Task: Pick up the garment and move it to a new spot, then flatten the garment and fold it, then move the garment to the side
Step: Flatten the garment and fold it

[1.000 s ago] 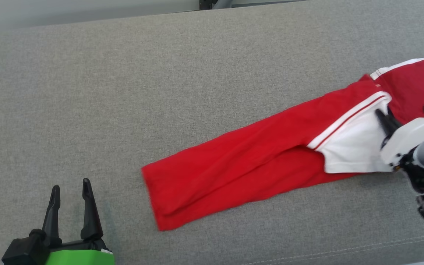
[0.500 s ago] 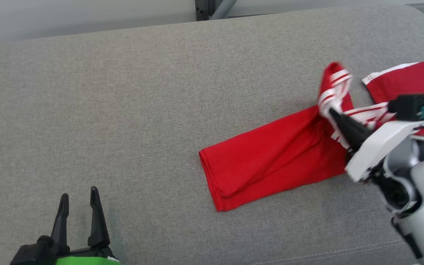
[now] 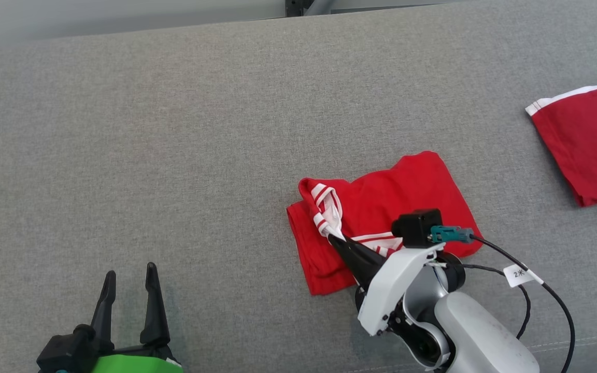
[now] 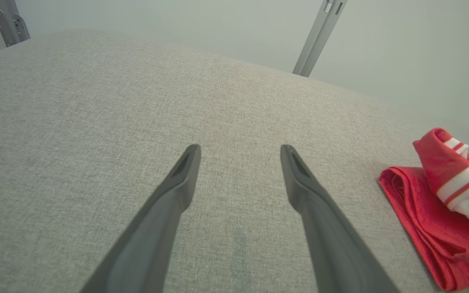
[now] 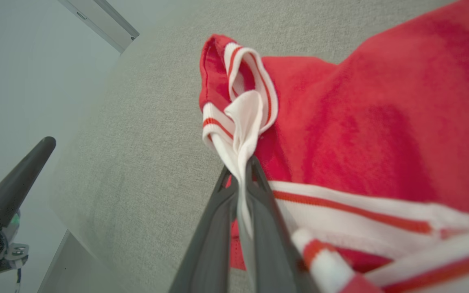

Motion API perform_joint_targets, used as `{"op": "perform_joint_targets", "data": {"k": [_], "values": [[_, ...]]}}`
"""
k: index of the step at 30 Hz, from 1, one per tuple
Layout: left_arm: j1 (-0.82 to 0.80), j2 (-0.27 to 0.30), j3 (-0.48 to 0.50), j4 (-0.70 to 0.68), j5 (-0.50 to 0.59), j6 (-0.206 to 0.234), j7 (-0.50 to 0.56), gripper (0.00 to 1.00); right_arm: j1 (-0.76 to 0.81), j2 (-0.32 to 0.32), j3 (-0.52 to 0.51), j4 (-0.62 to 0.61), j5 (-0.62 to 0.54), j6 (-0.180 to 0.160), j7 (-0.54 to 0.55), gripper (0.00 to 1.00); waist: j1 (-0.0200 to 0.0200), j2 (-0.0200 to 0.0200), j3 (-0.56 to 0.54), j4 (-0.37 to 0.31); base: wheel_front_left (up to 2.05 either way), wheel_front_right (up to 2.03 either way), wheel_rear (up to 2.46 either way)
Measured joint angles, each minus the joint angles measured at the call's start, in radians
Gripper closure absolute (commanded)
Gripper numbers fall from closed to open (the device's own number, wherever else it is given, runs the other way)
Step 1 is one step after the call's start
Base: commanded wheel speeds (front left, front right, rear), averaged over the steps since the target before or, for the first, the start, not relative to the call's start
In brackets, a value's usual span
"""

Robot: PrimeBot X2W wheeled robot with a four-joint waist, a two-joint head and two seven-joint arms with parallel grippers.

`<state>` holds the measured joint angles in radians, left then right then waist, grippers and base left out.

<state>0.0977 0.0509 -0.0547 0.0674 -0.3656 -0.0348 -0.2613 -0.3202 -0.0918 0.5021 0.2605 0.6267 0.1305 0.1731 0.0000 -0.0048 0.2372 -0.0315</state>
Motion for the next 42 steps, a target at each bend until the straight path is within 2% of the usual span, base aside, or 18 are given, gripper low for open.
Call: {"op": "perform_joint_targets", "data": {"k": [4,5,6,7,14,16,17,20,21,22,23,24,25,26,28,32,37,42], "values": [[0.000,0.000,-0.004,0.011,0.000,0.000,0.000,0.00,-0.020,0.023,0.008,0.046,-0.007,0.000,-0.042,1.00,0.0000,0.0000,-0.001,0.005,0.00,0.00,0.00],[0.000,0.000,-0.005,0.015,0.000,0.000,0.000,0.00,-0.024,0.026,0.008,0.056,-0.014,0.000,-0.055,0.91,0.0000,0.0000,-0.002,0.005,0.00,0.00,0.00],[0.001,0.000,-0.006,0.020,0.000,0.000,0.000,0.00,-0.027,0.029,0.006,0.065,-0.016,0.000,-0.068,0.53,0.0000,0.0000,-0.003,0.005,0.00,0.00,0.00],[0.001,0.000,-0.006,0.023,0.001,0.000,0.000,0.00,-0.028,0.030,0.007,0.070,-0.018,0.000,-0.075,0.00,0.0000,0.0000,-0.005,0.004,0.00,0.00,0.00],[0.034,0.000,0.015,0.039,0.003,0.000,0.000,0.00,0.035,0.024,-0.018,-0.026,0.008,0.000,-0.131,0.00,0.0000,0.0000,-0.048,0.000,0.00,0.00,0.00],[0.045,0.000,0.021,0.033,0.003,0.001,0.000,0.00,0.068,-0.008,-0.069,-0.079,0.008,0.000,-0.151,0.00,0.0000,0.0000,-0.068,-0.003,0.00,0.00,0.00],[0.050,0.000,0.022,0.021,0.001,0.004,0.000,0.00,0.092,-0.044,-0.133,-0.126,-0.023,0.000,-0.175,0.00,0.0000,0.0000,-0.085,-0.007,0.00,0.00,0.00],[0.056,0.000,0.020,0.007,0.002,0.004,0.000,0.00,0.118,-0.069,-0.230,-0.162,-0.081,0.000,-0.210,0.00,0.0000,0.0000,-0.105,-0.016,0.00,0.00,0.00],[0.056,0.000,0.020,0.007,0.002,0.004,0.000,0.00,0.118,-0.069,-0.230,-0.162,-0.081,0.000,-0.210,0.00,0.0000,0.0000,-0.105,-0.016,0.00,0.00,0.00],[0.060,0.000,0.018,0.002,0.003,0.004,0.000,0.00,0.123,-0.072,-0.283,-0.165,-0.107,0.000,-0.234,0.00,0.0000,0.0000,-0.113,-0.022,0.00,0.00,0.00],[0.060,0.000,0.016,0.001,0.005,0.004,0.000,0.00,0.124,-0.077,-0.298,-0.159,-0.132,0.000,-0.248,0.08,0.0000,0.0000,-0.115,-0.024,0.00,0.00,0.00],[0.060,0.000,0.014,-0.002,0.006,0.004,0.000,0.00,0.124,-0.081,-0.312,-0.146,-0.159,0.000,-0.262,0.32,0.0000,0.0000,-0.116,-0.024,0.00,0.00,0.00],[0.060,0.000,0.012,-0.002,0.007,0.004,0.000,0.00,0.124,-0.083,-0.324,-0.129,-0.173,0.000,-0.275,0.51,0.0000,0.0000,-0.115,-0.023,0.00,0.00,0.00],[0.060,0.000,0.010,-0.002,0.008,0.004,0.000,0.00,0.124,-0.082,-0.331,-0.109,-0.187,0.000,-0.289,0.62,0.0000,0.0000,-0.115,-0.020,0.00,0.00,0.00],[0.059,0.000,0.006,-0.004,0.009,0.002,0.000,0.00,0.124,-0.079,-0.341,-0.062,-0.216,0.000,-0.321,1.00,0.0000,0.0000,-0.112,-0.012,0.00,0.00,0.00],[0.058,0.000,0.005,-0.004,0.009,-0.001,0.000,0.00,0.109,-0.059,-0.328,0.062,-0.268,0.000,-0.376,1.00,0.0000,0.0000,-0.100,0.006,0.00,0.00,0.00],[0.043,0.000,-0.006,0.002,0.010,-0.005,0.000,0.00,0.059,-0.026,-0.245,0.218,-0.322,0.000,-0.410,1.00,0.0000,0.0000,-0.081,0.033,0.00,0.00,0.00],[0.032,0.000,-0.002,0.008,0.007,-0.006,0.000,0.00,-0.005,0.011,-0.168,0.359,-0.324,0.000,-0.422,1.00,0.0000,0.0000,-0.061,0.061,0.00,0.00,0.00]]}}
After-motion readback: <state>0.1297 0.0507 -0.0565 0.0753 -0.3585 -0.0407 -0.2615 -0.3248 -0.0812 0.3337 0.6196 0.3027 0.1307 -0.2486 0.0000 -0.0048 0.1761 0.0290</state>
